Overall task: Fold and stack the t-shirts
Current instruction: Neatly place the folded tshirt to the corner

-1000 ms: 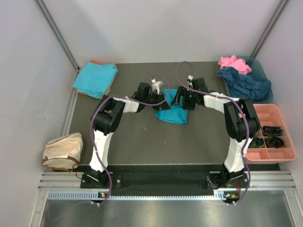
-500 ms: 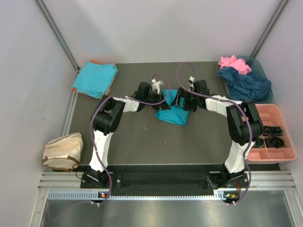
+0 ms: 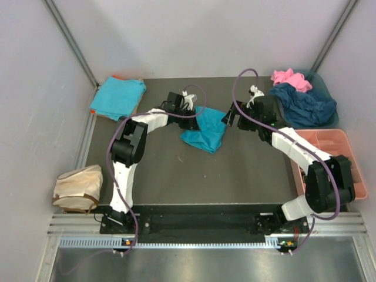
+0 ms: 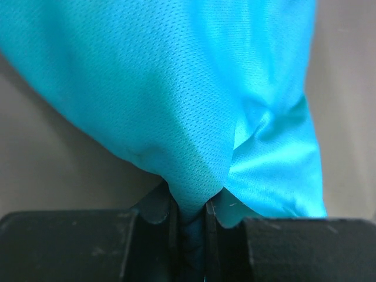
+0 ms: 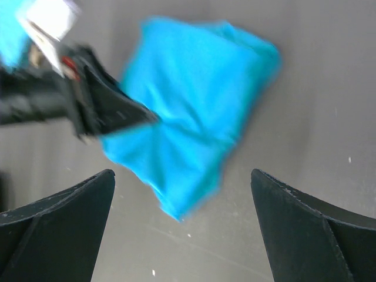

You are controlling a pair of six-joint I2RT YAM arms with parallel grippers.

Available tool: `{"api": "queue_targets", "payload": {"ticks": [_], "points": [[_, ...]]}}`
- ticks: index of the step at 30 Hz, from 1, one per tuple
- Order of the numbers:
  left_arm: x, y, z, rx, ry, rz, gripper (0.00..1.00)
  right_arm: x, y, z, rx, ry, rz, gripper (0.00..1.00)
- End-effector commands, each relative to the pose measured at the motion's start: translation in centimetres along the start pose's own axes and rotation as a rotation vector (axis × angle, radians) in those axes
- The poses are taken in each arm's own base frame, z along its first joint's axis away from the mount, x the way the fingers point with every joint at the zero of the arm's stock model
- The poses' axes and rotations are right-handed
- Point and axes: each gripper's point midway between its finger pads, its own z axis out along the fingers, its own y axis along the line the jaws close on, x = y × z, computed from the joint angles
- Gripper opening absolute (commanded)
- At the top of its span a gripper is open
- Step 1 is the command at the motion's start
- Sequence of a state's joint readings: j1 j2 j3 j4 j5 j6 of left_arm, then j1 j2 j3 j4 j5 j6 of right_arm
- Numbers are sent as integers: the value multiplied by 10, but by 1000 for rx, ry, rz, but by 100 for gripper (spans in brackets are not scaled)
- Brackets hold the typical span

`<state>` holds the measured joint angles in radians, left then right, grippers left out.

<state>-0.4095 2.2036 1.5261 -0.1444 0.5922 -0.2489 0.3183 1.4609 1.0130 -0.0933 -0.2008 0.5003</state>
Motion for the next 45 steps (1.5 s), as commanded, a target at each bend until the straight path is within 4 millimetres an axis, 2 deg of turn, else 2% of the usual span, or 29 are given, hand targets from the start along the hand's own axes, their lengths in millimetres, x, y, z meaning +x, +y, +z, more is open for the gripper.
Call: {"api": "queue_targets", "payload": {"ticks": [1, 2, 4, 5, 14, 19, 22, 24, 25, 27, 28, 29, 31, 34, 35, 37, 43, 45], "points": [[-21, 37, -45, -197, 36, 61, 0, 24, -15, 6, 37, 53, 5, 99], [-34, 39, -50, -215, 17, 81, 0, 27, -16, 8, 34, 59, 11, 99], [-40, 55, -64, -296, 23, 103, 0, 32, -14, 11, 15, 77, 19, 99], [-53, 57, -72, -320, 3, 117, 0, 37, -15, 13, 14, 91, 28, 99], [-110, 103, -137, -650, -52, 238, 0, 59, -16, 30, -32, 161, 58, 99], [-125, 119, -168, -731, -49, 274, 0, 64, -17, 33, -35, 178, 62, 99], [-140, 133, -196, -754, -92, 270, 0, 66, -17, 36, -40, 187, 58, 99], [-153, 133, -208, -737, -125, 282, 0, 67, -17, 38, -45, 195, 60, 99], [-161, 137, -221, -743, -147, 282, 0, 69, -17, 38, -48, 200, 61, 99], [-165, 147, -231, -763, -145, 295, 0, 72, -18, 41, -51, 212, 66, 99], [-173, 153, -245, -793, -164, 296, 0, 75, -20, 42, -49, 219, 70, 99], [-169, 162, -247, -801, -144, 288, 0, 77, -20, 44, -49, 225, 70, 99], [-173, 176, -264, -835, -152, 285, 0, 79, -21, 45, -50, 235, 72, 99], [-176, 192, -276, -852, -165, 281, 0, 83, -21, 49, -52, 249, 76, 99], [-173, 204, -284, -861, -165, 262, 0, 83, -22, 50, -52, 251, 75, 99], [-172, 216, -297, -876, -172, 248, 0, 87, -24, 53, -49, 264, 81, 99], [-155, 251, -316, -923, -141, 203, 0, 93, -27, 60, -47, 288, 90, 99], [-154, 256, -321, -929, -144, 194, 0, 94, -28, 61, -47, 293, 92, 99]]}}
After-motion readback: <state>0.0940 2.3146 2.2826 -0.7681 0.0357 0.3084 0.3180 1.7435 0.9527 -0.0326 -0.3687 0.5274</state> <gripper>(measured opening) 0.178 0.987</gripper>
